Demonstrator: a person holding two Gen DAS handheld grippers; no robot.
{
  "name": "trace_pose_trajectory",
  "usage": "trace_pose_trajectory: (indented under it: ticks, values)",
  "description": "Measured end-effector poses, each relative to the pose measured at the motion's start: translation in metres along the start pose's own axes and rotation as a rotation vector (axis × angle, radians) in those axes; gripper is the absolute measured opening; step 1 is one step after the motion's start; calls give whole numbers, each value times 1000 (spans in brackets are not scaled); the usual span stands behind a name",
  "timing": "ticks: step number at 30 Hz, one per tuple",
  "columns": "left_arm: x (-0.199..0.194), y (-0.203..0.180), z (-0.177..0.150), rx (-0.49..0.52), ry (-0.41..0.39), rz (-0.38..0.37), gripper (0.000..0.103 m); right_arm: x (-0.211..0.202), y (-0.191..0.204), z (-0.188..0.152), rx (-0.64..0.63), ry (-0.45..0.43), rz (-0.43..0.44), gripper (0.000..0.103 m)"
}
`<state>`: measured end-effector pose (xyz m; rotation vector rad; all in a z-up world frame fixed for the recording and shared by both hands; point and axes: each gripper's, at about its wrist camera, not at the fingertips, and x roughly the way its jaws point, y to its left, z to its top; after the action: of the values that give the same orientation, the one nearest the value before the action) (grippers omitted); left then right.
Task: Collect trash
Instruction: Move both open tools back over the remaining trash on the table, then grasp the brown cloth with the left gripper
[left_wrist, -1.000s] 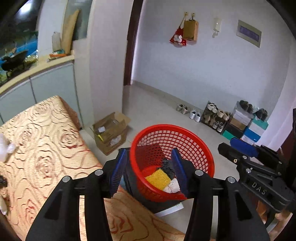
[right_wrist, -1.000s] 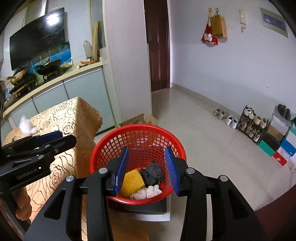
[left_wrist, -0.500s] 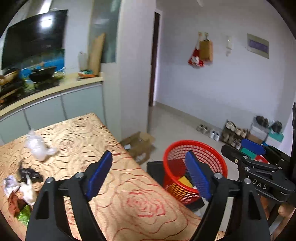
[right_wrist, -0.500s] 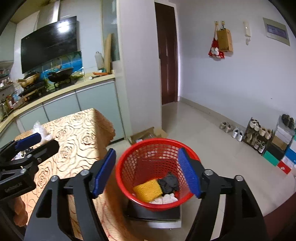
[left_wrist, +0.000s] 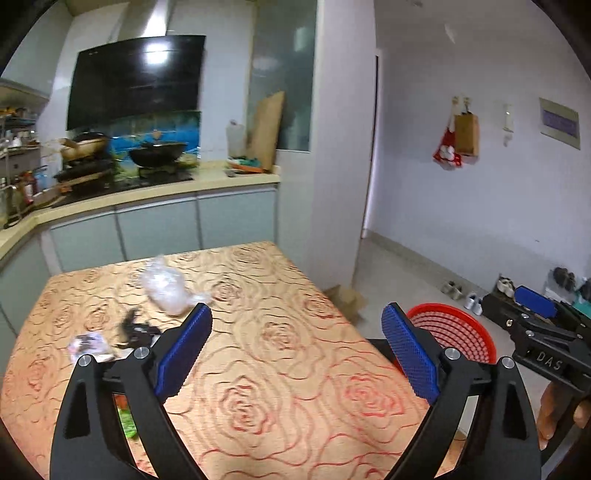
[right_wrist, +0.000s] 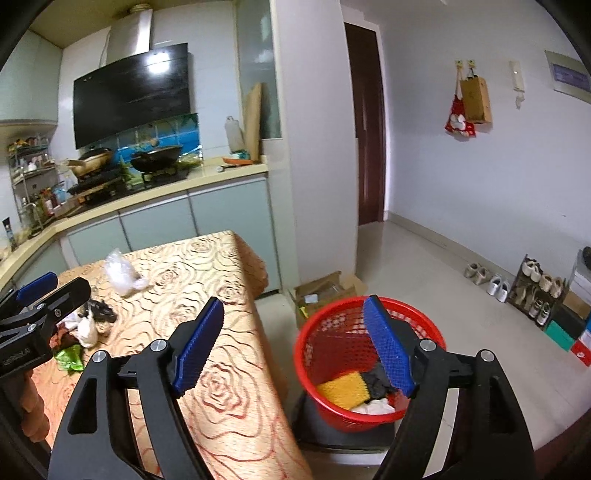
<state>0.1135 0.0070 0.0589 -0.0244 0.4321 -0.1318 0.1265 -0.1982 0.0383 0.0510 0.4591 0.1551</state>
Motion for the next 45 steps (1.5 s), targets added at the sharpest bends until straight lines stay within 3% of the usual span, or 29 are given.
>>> trace_pose_trajectory:
  ticks: [8, 21, 24, 31, 45]
  values:
    - [-22, 41, -8, -41, -21, 89, 90, -1, 26, 6, -25, -14, 53, 75]
    - [-63, 148, -18, -131, -49, 312, 90, 4, 68, 10, -67, -7, 148, 75]
    - [-70, 165, -22, -155, -44, 330, 90, 7, 81, 10, -84, -1, 169, 75]
    - [-67, 185, -39, -163, -4, 341, 90, 11, 112, 7, -127, 14, 212, 75]
    - [-1, 166, -65, -54, 161, 182, 90, 37, 139, 0, -157, 64, 223, 75]
